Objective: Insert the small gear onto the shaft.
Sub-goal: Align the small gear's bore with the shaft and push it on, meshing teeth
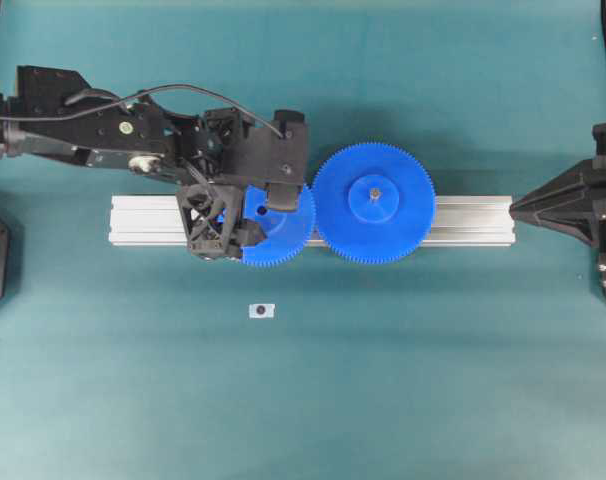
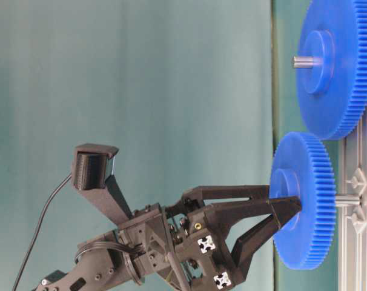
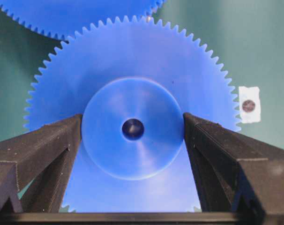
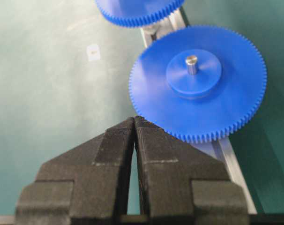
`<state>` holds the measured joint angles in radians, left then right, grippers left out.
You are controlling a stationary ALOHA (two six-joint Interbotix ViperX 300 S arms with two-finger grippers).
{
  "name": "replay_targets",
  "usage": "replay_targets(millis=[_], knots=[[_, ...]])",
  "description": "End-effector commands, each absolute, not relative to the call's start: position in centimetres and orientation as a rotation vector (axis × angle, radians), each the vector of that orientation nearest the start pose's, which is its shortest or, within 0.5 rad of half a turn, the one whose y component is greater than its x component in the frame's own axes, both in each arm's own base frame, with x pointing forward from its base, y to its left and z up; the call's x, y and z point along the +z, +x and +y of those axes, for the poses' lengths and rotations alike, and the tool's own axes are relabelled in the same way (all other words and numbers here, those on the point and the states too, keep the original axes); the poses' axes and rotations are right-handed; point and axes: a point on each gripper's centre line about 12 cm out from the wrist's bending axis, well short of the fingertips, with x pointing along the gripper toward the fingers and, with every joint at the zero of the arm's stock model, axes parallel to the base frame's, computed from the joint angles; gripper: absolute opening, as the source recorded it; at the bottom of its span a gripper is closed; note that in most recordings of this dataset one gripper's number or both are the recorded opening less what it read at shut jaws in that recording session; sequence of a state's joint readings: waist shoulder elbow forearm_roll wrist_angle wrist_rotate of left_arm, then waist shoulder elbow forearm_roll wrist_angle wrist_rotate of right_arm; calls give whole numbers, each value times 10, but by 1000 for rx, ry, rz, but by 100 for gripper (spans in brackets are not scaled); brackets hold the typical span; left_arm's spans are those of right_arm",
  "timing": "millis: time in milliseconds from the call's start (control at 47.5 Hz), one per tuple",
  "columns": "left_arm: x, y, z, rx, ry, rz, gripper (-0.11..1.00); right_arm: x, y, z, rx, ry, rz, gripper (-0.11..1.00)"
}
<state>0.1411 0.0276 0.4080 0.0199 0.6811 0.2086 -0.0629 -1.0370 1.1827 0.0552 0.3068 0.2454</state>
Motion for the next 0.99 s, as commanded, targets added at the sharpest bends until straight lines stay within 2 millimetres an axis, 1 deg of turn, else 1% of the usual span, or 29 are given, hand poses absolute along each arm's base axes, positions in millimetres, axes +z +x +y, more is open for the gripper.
replay_targets(millis=[0, 400, 590, 969], knots=[[200, 390, 62, 28, 131, 1095, 84, 239, 176, -9, -115, 322, 433, 11], [202, 391, 62, 29, 128, 1092, 90, 238, 176, -9, -115, 322, 432, 11], [203, 390, 62, 30, 126, 1097, 90, 239, 176, -9, -115, 322, 430, 11], [217, 396, 63, 35, 130, 1065, 91, 238, 176, -10, -115, 322, 421, 11]])
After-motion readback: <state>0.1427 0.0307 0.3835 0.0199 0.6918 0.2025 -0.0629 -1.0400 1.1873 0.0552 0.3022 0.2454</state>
